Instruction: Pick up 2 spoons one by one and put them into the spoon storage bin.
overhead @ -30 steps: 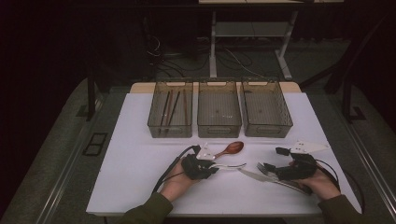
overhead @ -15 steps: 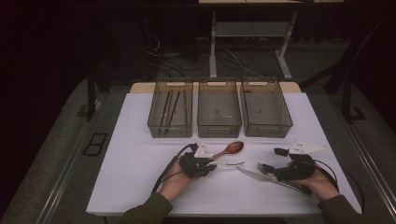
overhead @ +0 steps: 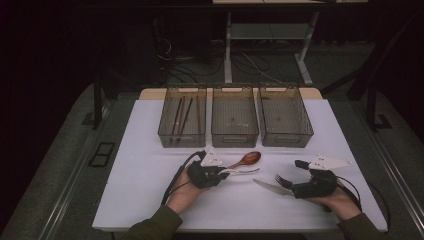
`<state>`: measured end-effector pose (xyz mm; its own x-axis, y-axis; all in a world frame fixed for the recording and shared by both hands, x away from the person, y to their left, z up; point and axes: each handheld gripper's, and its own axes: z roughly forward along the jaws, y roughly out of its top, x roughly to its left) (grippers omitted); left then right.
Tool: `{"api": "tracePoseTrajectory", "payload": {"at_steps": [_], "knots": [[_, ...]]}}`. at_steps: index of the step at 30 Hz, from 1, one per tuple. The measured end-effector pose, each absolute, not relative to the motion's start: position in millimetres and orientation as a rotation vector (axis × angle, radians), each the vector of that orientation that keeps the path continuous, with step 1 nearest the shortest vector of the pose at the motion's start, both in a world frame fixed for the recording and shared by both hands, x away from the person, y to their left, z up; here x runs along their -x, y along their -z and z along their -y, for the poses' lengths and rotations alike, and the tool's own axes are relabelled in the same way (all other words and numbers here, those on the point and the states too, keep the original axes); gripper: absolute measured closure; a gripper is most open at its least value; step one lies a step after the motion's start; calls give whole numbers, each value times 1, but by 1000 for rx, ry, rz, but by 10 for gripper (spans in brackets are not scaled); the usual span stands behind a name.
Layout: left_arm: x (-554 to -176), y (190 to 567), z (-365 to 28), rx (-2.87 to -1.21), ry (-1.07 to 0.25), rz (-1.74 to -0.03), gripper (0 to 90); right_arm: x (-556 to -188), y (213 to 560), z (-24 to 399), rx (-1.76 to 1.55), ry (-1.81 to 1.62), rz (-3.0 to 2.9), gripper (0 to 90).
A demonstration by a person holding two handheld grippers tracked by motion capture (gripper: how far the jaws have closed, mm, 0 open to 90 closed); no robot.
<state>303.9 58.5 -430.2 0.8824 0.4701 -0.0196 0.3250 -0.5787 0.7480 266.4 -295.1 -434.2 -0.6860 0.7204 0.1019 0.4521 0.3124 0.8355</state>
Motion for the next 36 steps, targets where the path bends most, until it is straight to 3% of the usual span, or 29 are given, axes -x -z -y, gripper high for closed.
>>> {"api": "tracePoseTrajectory", "payload": {"at_steps": [17,19,36], "knots": [[-320,414,-71,-2164,-210,-531,768,-265,438,292,-1069,-1298,-2286,99],[-324,411,-72,-2155,-204,-524,768,-266,439,291,-1065,-1306,-2309,6],[-369,377,-63,-2126,-197,-447,767,-266,441,290,-1048,-1297,-2341,6]]}}
